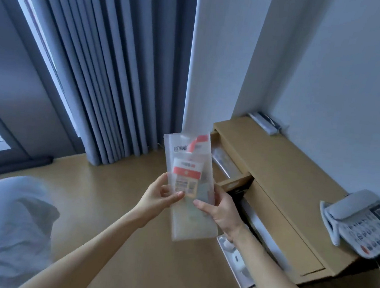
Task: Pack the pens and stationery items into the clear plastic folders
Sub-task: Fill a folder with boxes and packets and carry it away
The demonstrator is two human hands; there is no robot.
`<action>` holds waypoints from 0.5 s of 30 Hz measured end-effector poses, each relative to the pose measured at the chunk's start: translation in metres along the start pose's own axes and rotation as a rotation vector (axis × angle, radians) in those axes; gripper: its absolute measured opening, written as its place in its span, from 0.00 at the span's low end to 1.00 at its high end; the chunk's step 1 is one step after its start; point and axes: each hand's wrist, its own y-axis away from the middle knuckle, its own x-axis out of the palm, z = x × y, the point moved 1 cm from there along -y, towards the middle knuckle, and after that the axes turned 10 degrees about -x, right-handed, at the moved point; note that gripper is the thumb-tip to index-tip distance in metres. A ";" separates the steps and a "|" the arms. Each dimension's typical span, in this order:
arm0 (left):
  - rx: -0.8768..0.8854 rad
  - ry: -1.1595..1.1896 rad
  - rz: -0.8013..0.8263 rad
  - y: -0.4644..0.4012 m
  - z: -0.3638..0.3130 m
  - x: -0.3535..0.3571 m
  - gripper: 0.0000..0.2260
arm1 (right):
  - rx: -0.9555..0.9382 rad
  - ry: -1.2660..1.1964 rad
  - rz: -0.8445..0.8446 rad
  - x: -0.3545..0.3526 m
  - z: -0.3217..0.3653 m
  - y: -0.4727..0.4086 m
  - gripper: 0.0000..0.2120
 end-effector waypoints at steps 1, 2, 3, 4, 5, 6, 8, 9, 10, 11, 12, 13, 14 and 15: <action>-0.014 -0.035 0.032 -0.021 -0.009 -0.008 0.21 | -0.007 0.018 -0.017 -0.003 0.003 -0.018 0.22; -0.027 -0.067 0.065 -0.042 -0.018 -0.014 0.21 | -0.011 0.035 -0.029 -0.006 0.007 -0.035 0.22; -0.037 -0.098 0.093 -0.061 -0.025 -0.018 0.21 | -0.013 0.048 -0.038 -0.010 0.009 -0.049 0.21; -0.046 -0.125 0.112 -0.080 -0.031 -0.021 0.21 | -0.010 0.060 -0.054 -0.013 0.010 -0.063 0.20; -0.052 -0.152 0.125 -0.099 -0.037 -0.024 0.21 | -0.008 0.075 -0.074 -0.018 0.010 -0.078 0.19; -0.055 -0.173 0.135 -0.118 -0.043 -0.027 0.20 | -0.009 0.085 -0.088 -0.024 0.009 -0.093 0.18; -0.038 -0.199 0.147 -0.156 -0.057 -0.033 0.19 | -0.007 0.106 -0.106 -0.036 0.007 -0.124 0.17; -0.027 -0.198 0.139 -0.177 -0.064 -0.037 0.18 | -0.008 0.121 -0.111 -0.043 0.004 -0.140 0.18; -0.015 -0.191 0.116 -0.197 -0.073 -0.042 0.18 | -0.006 0.137 -0.109 -0.050 0.001 -0.157 0.20; 0.002 -0.195 0.093 -0.219 -0.083 -0.048 0.19 | -0.007 0.147 -0.101 -0.056 0.000 -0.173 0.21; 0.022 -0.211 0.075 -0.235 -0.092 -0.053 0.22 | -0.007 0.163 -0.093 -0.061 -0.001 -0.185 0.21; 0.044 -0.243 0.071 -0.259 -0.105 -0.058 0.25 | -0.018 0.174 -0.090 -0.068 -0.001 -0.203 0.21; 0.055 -0.274 0.079 -0.275 -0.115 -0.063 0.29 | -0.035 0.190 -0.081 -0.073 0.001 -0.215 0.20; 0.066 -0.323 0.102 -0.294 -0.128 -0.067 0.32 | -0.051 0.200 -0.081 -0.078 0.004 -0.230 0.19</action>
